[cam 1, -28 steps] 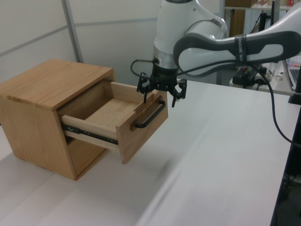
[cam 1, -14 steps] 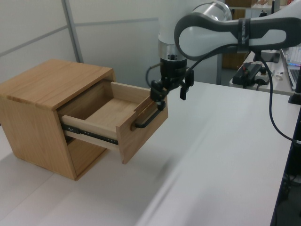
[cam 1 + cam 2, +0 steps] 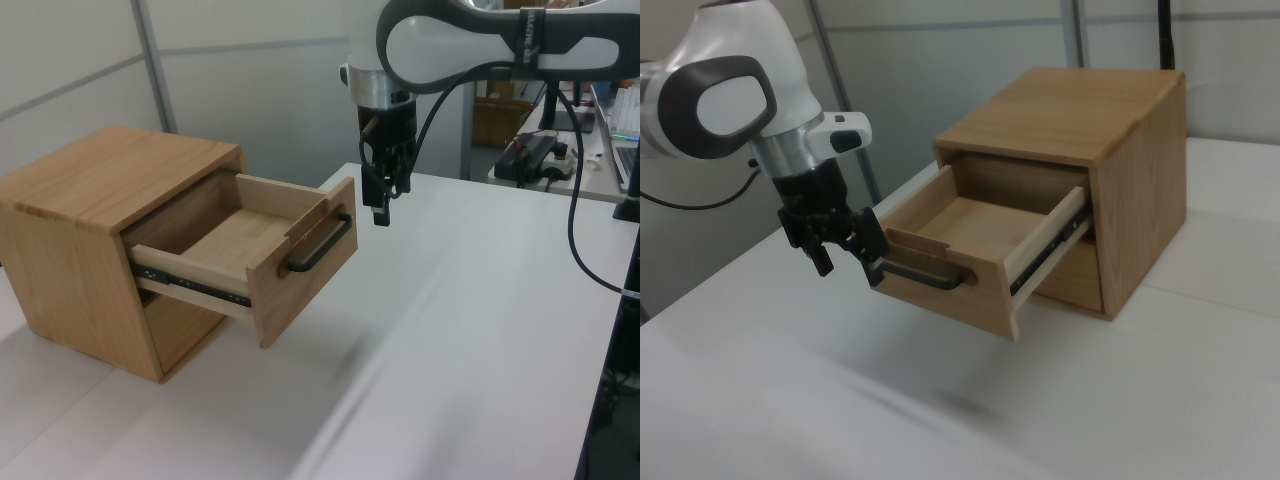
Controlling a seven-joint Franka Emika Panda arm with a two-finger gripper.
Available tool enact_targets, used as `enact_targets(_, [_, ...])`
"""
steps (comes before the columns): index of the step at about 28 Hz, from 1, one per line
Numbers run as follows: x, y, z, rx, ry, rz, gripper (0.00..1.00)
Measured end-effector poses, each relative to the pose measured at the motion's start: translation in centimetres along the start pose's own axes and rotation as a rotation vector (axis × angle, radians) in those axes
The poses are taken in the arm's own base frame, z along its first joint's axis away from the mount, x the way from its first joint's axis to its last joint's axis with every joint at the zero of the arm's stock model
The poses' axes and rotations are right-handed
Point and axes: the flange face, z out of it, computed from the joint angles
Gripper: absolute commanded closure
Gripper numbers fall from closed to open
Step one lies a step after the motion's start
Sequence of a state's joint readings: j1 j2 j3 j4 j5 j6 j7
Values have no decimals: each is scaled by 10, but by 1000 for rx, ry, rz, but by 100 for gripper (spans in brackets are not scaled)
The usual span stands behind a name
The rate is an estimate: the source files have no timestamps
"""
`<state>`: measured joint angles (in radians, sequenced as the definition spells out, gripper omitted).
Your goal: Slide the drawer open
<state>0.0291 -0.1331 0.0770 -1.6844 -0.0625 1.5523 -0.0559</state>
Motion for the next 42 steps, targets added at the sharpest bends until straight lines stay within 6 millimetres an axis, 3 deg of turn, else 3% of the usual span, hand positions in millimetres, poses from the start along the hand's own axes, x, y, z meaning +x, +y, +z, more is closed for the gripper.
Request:
enact_targets(23, [18, 6, 20, -14, -37, -8, 0])
enact_targets(34, [24, 8, 7, -14, -9, -6, 0])
enact_targets(42, [28, 8, 9, -13, -11, -6, 0])
